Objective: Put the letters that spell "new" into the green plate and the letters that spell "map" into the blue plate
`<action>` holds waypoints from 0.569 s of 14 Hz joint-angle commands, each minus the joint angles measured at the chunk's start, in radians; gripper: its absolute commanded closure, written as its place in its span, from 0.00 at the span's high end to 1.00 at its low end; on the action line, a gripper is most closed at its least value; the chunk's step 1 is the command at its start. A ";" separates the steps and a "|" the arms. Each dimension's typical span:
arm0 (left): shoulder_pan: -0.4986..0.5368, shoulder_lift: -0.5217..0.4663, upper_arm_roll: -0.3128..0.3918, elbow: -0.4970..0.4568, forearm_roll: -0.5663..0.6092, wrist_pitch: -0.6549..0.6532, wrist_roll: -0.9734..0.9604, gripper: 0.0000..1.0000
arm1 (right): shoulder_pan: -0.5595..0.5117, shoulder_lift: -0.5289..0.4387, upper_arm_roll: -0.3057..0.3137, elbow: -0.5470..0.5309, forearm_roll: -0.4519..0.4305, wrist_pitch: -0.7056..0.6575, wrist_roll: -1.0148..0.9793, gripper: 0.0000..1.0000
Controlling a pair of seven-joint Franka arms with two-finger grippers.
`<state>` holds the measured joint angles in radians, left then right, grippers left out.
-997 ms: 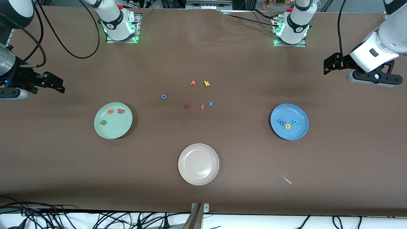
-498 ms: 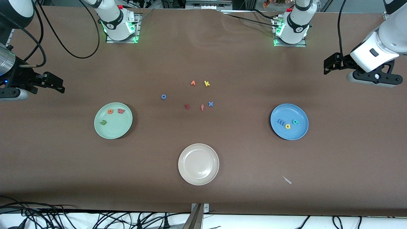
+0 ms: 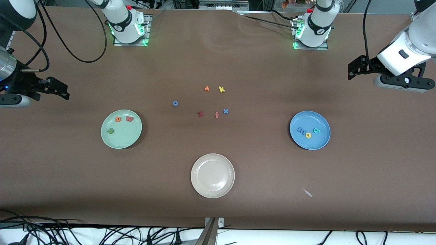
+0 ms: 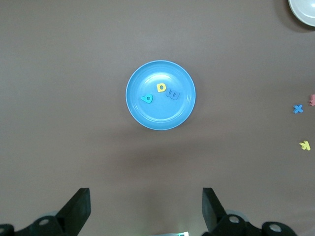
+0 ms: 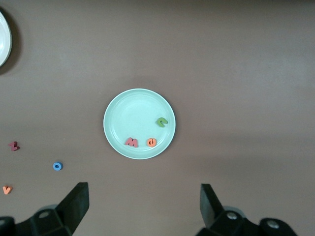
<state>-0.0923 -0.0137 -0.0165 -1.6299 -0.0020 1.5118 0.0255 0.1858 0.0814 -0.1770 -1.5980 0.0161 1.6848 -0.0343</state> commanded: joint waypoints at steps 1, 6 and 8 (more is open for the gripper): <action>-0.006 0.026 0.001 0.042 -0.009 -0.025 -0.007 1.00 | 0.003 -0.032 0.002 -0.031 -0.007 0.009 0.007 1.00; -0.004 0.028 0.001 0.042 -0.009 -0.025 0.002 1.00 | 0.003 -0.031 0.005 -0.028 -0.005 0.016 0.007 1.00; -0.003 0.028 0.003 0.042 -0.009 -0.024 0.005 1.00 | 0.003 -0.029 0.007 -0.025 -0.004 0.019 0.007 1.00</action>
<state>-0.0923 -0.0028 -0.0165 -1.6230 -0.0020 1.5118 0.0256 0.1859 0.0810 -0.1754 -1.5980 0.0161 1.6891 -0.0343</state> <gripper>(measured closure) 0.000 0.000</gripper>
